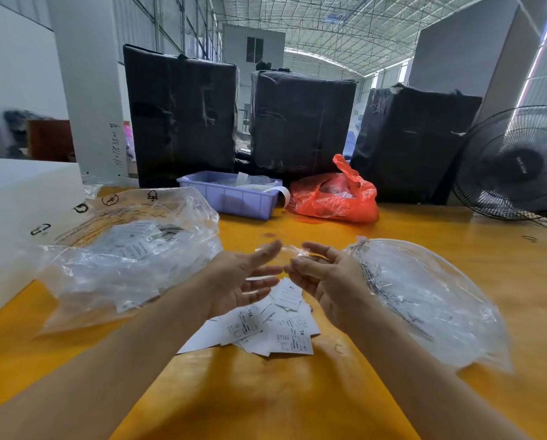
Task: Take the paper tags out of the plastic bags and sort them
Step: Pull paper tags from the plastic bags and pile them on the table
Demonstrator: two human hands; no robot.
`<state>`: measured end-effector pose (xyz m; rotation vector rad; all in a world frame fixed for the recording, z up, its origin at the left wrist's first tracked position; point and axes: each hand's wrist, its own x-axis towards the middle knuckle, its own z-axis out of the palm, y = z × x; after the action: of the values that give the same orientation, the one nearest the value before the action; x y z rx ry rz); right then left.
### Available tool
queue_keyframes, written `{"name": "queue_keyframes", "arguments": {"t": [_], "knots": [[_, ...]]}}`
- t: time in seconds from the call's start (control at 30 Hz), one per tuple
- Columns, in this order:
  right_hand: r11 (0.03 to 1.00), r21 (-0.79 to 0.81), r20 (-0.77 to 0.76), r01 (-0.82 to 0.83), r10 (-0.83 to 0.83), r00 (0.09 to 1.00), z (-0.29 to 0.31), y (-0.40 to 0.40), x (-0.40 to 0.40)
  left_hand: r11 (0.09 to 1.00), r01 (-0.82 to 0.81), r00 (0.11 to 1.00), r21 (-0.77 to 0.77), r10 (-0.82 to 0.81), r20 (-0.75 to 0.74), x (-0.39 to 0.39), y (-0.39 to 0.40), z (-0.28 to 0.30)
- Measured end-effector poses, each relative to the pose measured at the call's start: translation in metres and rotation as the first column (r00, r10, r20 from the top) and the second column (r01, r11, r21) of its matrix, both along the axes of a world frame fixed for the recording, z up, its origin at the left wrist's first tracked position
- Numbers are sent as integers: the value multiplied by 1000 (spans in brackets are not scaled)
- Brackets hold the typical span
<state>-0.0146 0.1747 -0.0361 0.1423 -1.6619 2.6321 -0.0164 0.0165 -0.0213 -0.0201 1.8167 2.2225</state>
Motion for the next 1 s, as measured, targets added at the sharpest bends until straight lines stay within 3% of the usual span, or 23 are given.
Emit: {"name": "queue_keyframes", "arguments": {"t": [0.1, 0.2, 0.23, 0.3, 0.37, 0.47, 0.7, 0.8, 1.0], "knots": [[995, 88, -30, -36, 39, 999, -1, -4, 2, 989, -85, 996, 121, 86, -1, -2, 5, -5], [936, 345, -56, -71, 96, 994, -1, -5, 5, 926, -239, 968, 292, 252, -7, -8, 4, -4], [870, 494, -99, -9, 67, 993, -1, -2, 4, 914, -265, 958, 308, 286, -24, -11, 1, -4], [605, 776, -231, 176, 12, 973, -1, 8, 0, 912, -296, 939, 284, 332, -87, -13, -5, -4], [352, 907, -266, 231, 55, 962, -4, 19, -5, 918, -322, 921, 232, 361, -148, -13, -10, -3], [187, 954, -250, 233, 70, 966, -13, 24, -11, 916, -376, 894, 140, 398, -206, -13, -14, -6], [93, 976, -203, 196, 80, 976, -42, 13, -22, 914, -390, 891, -114, 344, -296, -17, -13, -16], [97, 979, -197, 182, 193, 961, -42, 13, -24, 908, -379, 901, -176, 319, -293, -18, -11, -20], [-139, 968, -162, 210, 298, 941, -38, 24, -27, 938, -299, 940, -176, 258, -223, -15, -7, -20]]}}
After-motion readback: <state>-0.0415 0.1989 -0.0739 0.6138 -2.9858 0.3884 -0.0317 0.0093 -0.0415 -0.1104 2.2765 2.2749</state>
